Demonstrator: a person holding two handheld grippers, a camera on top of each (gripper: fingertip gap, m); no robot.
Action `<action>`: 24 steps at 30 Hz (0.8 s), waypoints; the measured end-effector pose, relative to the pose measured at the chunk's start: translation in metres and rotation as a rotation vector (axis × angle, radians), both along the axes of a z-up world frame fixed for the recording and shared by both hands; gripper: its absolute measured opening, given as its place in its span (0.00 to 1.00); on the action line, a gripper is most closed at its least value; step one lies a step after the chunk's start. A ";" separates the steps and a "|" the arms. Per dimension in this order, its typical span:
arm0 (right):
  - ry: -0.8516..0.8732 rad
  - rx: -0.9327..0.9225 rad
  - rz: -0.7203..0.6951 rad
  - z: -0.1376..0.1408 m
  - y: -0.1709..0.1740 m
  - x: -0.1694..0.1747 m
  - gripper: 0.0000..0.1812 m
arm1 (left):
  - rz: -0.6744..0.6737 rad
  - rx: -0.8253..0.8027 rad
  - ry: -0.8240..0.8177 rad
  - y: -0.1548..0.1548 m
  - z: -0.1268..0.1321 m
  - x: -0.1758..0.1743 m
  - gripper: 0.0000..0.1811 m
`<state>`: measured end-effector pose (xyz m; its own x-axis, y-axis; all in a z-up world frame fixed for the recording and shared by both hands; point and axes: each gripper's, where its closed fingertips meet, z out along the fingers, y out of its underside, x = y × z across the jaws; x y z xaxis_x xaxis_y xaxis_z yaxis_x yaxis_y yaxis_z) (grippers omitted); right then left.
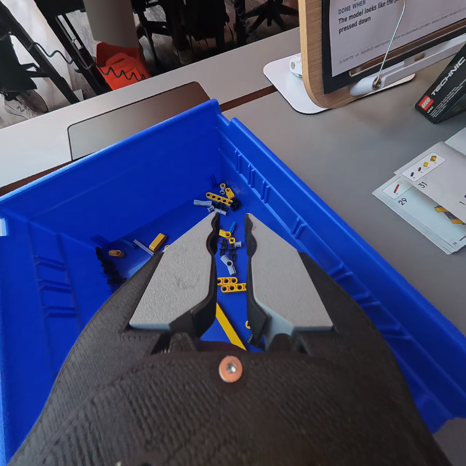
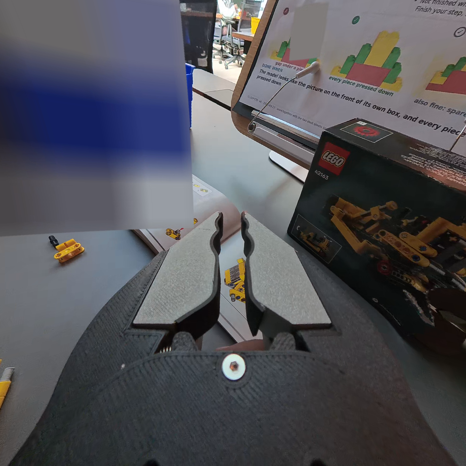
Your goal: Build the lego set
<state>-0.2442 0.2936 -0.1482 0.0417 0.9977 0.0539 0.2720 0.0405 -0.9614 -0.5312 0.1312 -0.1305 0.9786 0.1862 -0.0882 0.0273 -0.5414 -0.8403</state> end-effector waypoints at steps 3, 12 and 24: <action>-0.002 -0.001 -0.001 0.000 0.000 0.000 0.06 | -0.002 0.002 -0.007 0.000 0.000 0.000 0.09; -0.011 -0.009 -0.009 -0.002 0.002 -0.002 0.06 | 0.016 -0.068 -0.005 -0.002 -0.018 -0.008 0.08; -0.024 0.029 -0.044 -0.003 0.002 0.000 0.06 | -0.103 -0.242 -0.138 0.019 -0.046 -0.007 0.05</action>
<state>-0.2438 0.2958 -0.1512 0.0837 0.9929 0.0844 0.2967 0.0560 -0.9533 -0.5379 0.1502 -0.1765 0.9970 0.0753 0.0172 0.0670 -0.7316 -0.6784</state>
